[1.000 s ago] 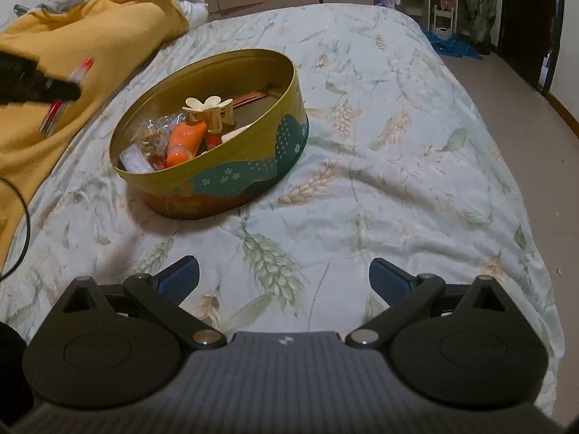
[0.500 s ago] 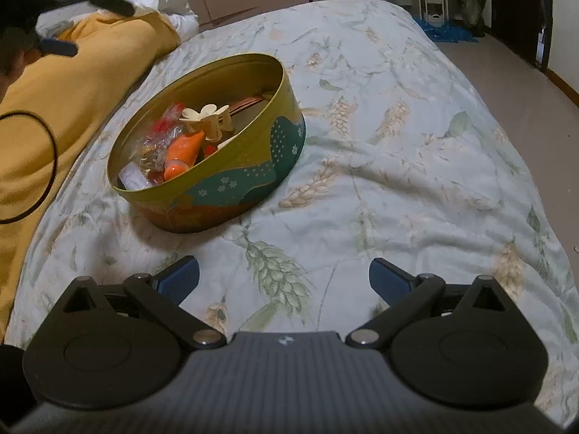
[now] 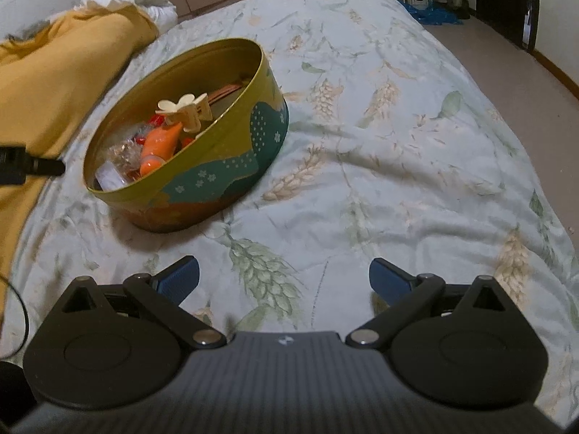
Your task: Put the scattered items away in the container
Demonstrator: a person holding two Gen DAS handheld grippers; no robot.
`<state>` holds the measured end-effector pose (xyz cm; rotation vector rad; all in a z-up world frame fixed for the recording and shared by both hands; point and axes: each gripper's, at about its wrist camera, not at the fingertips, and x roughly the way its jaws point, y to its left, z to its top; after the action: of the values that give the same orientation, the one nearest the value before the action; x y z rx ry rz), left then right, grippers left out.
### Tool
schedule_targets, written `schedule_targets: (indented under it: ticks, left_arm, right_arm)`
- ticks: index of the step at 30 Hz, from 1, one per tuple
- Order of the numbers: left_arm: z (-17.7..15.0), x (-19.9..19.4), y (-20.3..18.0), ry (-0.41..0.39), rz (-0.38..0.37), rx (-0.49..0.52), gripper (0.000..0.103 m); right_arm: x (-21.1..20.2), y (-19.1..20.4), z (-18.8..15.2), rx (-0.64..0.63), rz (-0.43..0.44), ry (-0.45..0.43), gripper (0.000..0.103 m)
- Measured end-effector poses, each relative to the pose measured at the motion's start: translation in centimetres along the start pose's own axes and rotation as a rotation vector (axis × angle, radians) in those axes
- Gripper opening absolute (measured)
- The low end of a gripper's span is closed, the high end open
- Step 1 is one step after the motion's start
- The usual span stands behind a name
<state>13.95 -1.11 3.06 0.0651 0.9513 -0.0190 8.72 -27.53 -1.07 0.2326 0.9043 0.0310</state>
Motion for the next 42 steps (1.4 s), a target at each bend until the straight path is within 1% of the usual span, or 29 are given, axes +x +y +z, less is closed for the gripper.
schedule_targets:
  ticks: [6, 10, 13, 15, 23, 29, 36, 42]
  left_arm:
    - [-4.6, 0.9, -0.1, 0.028, 0.015, 0.001, 0.102]
    - [-6.5, 0.9, -0.4, 0.024, 0.021, -0.001, 0.102]
    - [-7.6, 0.9, -0.5, 0.024, 0.022, -0.004, 0.102]
    - [-8.3, 0.9, -0.5, 0.024, 0.025, -0.003, 0.102]
    - [-10.2, 0.4, -0.1, -0.011, 0.038, -0.005, 0.102]
    - [-11.3, -0.2, 0.5, -0.028, 0.034, -0.031, 0.102]
    - [-12.3, -1.0, 0.9, -0.048, 0.032, -0.037, 0.102]
    - [-13.3, -1.2, 0.9, -0.066, 0.043, -0.007, 0.102]
  right_arm:
    - [0.2, 0.9, -0.2, -0.046, -0.028, -0.006, 0.103]
    - [0.3, 1.0, -0.2, -0.051, -0.068, 0.004, 0.103]
    - [0.4, 0.9, -0.3, -0.048, -0.076, 0.019, 0.103]
    - [0.3, 1.0, -0.3, -0.054, -0.086, 0.012, 0.103]
    - [-0.9, 2.0, -0.6, -0.103, -0.116, -0.026, 0.103]
    - [-1.8, 2.7, -0.9, -0.137, -0.144, -0.052, 0.103]
    - [-2.1, 3.2, -1.1, -0.162, -0.162, -0.054, 0.103]
    - [-2.1, 3.4, -1.2, -0.178, -0.175, -0.055, 0.103]
